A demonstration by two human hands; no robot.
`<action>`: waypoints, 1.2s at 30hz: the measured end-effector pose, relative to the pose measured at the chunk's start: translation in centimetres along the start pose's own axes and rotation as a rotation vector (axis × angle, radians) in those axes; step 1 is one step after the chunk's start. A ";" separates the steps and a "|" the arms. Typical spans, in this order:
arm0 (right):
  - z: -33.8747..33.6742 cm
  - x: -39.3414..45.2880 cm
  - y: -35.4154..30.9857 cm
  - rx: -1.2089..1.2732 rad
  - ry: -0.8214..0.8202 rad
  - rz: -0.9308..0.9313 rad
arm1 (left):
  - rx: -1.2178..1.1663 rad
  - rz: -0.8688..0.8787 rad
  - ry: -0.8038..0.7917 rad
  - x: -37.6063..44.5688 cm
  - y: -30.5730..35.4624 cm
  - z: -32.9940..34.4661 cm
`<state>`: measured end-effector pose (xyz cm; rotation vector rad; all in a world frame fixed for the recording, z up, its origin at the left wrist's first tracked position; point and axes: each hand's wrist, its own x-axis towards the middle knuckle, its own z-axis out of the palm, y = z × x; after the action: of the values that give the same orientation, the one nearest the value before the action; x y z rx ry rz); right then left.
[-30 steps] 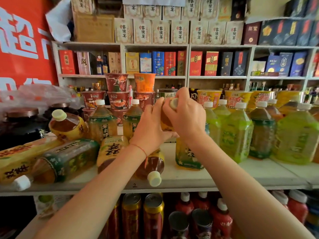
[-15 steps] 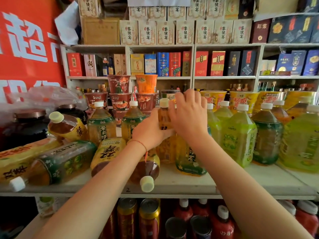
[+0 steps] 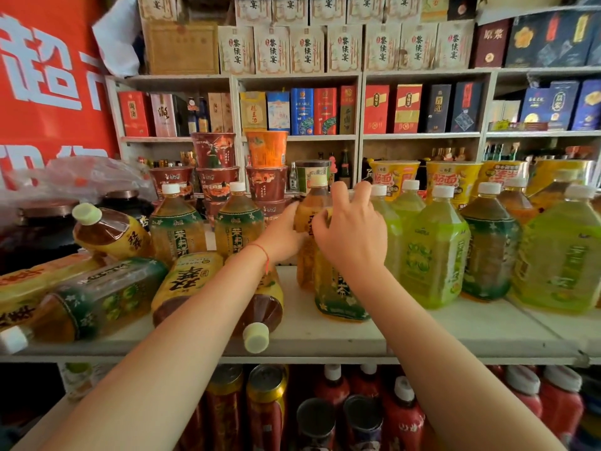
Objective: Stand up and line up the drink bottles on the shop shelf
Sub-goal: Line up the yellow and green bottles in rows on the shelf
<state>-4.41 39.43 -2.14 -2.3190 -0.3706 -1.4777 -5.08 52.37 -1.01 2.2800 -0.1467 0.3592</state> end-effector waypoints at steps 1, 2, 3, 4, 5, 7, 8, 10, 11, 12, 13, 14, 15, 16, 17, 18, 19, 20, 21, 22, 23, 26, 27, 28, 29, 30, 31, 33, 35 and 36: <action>-0.1 -0.1 0.1 -0.001 0.003 0.002 | -0.013 -0.020 -0.033 -0.3 -0.2 0.0; -0.1 -0.2 0.2 -0.006 0.009 0.004 | 0.017 -0.019 -0.044 -0.7 -0.3 -0.2; 0.0 -0.4 0.2 -0.027 0.021 -0.002 | 0.082 -0.006 -0.033 -1.2 -0.4 -0.7; 0.1 -0.7 0.0 -0.065 0.028 -0.025 | 0.156 0.018 -0.005 -1.8 -0.6 -1.2; 0.1 -1.2 -0.3 -0.099 0.026 -0.070 | 0.224 0.038 0.023 -2.3 -0.9 -1.9; 0.1 -2.4 -1.7 -0.050 -0.005 -0.200 | 0.342 0.046 0.043 -3.5 -1.8 -3.6; -0.2 -2.9 -2.5 0.063 -0.056 -0.255 | 0.398 0.038 0.040 -4.0 -2.4 -4.5; -1.6 -3.4 -4.2 0.438 -0.340 -0.278 | 0.480 0.016 0.010 -5.1 -3.6 -6.1; -2.3 -3.6 -4.9 0.607 -0.551 -0.262 | 0.501 0.015 -0.006 -5.6 -4.3 -6.9; -2.8 -3.8 -5.4 0.693 -0.740 -0.276 | 0.508 0.012 -0.020 -6.1 -4.8 -7.4; -3.0 -4.0 -5.9 0.676 -0.886 -0.323 | 0.505 -0.003 -0.036 -6.6 -5.4 -7.8; -3.1 -4.3 -6.2 0.602 -1.011 -0.377 | 0.504 -0.017 -0.046 -7.0 -6.0 -8.1; -2.9 -4.7 -6.4 0.512 -1.109 -0.420 | 0.504 -0.027 -0.054 -7.2 -6.6 -8.3; -2.8 -5.1 -6.6 0.431 -1.159 -0.449 | 0.498 -0.033 -0.057 -7.4 -7.3 -8.5; -2.7 -5.6 -6.6 0.377 -1.156 -0.466 | 0.492 -0.033 -0.058 -7.4 -7.6 -8.5; -2.5 -6.1 -6.4 0.340 -1.118 -0.484 | 0.485 -0.029 -0.059 -7.4 -7.8 -8.5; -2.3 -6.8 -6.2 0.305 -1.068 -0.501 | 0.481 -0.025 -0.059 -7.4 -7.9 -8.5; -2.2 -7.5 -6.1 0.276 -1.016 -0.514 | 0.477 -0.021 -0.061 -7.4 -8.0 -8.6; -2.1 -8.1 -5.9 0.271 -0.961 -0.515 | 0.470 -0.020 -0.065 -7.4 -8.1 -8.6; -2.0 -8.7 -5.7 0.290 -0.912 -0.505 | 0.457 -0.018 -0.068 -7.4 -8.1 -8.7; -1.9 -9.1 -5.5 0.322 -0.872 -0.491 | 0.444 -0.018 -0.073 -7.4 -8.2 -8.7; -1.5 -9.6 -5.2 0.382 -0.741 -0.492 | 0.415 -0.025 -0.084 -7.5 -8.3 -8.7; -1.5 -9.6 -5.3 0.374 -0.711 -0.500 | 0.410 -0.031 -0.089 -7.5 -8.3 -8.7; -1.4 -9.5 -5.5 0.370 -0.694 -0.501 | 0.407 -0.035 -0.093 -7.6 -8.3 -8.7; -1.4 -9.1 -5.6 0.371 -0.680 -0.495 | 0.400 -0.035 -0.100 -7.6 -8.3 -8.7; -1.5 -8.5 -5.9 0.383 -0.656 -0.491 | 0.387 -0.032 -0.109 -7.6 -8.3 -8.7; -1.7 -7.8 -6.1 0.410 -0.617 -0.484 | 0.371 -0.026 -0.115 -7.7 -8.3 -8.7; -2.3 -6.0 -6.8 0.476 -0.508 -0.411 | 0.355 -0.005 -0.114 -7.8 -8.2 -8.7; -3.1 -3.9 -8.1 0.492 -0.426 -0.241 | 0.345 -0.004 -0.100 -7.8 -8.2 -8.8; -3.4 -2.8 -8.9 0.454 -0.422 -0.145 | 0.341 -0.008 -0.099 -7.8 -8.1 -8.7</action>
<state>-11.97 45.87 -1.97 -2.2363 -0.9014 -0.8275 -12.59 64.19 -3.62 2.6364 -0.1342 0.2838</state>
